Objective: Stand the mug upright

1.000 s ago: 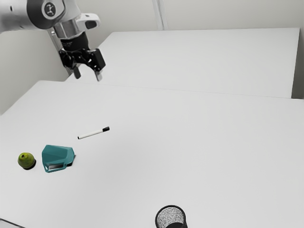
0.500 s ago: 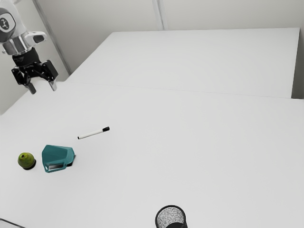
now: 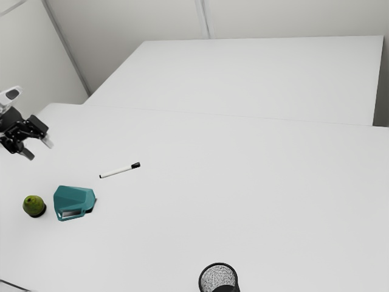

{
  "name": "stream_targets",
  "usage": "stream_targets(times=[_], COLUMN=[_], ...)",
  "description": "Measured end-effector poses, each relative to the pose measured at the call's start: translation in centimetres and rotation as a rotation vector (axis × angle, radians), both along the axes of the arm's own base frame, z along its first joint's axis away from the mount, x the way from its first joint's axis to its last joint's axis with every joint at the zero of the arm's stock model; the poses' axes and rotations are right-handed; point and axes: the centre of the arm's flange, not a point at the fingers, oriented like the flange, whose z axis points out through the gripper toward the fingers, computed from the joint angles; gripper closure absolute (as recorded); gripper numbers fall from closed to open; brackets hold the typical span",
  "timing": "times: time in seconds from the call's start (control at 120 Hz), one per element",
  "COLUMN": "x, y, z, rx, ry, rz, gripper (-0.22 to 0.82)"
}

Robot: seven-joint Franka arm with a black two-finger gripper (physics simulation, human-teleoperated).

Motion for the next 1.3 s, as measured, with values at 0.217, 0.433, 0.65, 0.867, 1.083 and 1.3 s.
stream_targets(times=[0.217,0.433,0.65,0.867,1.083,1.3], x=[-2.4,-2.1,-2.5,-3.4,-3.6,-3.7], y=[3.9,4.4,5.2,5.3,5.1,5.0], z=[-4.8,-9.8,-12.9,-15.0,-16.6,-17.4], rx=[-0.119,-0.225,-0.286,-0.363,-0.407,-0.425], ry=[-0.094,-0.175,-0.232,-0.236,-0.236,-0.245], rz=[0.007,-0.068,-0.125,-0.166,-0.198,-0.221], gripper=[0.02,0.02,0.02,0.02,0.02,0.05])
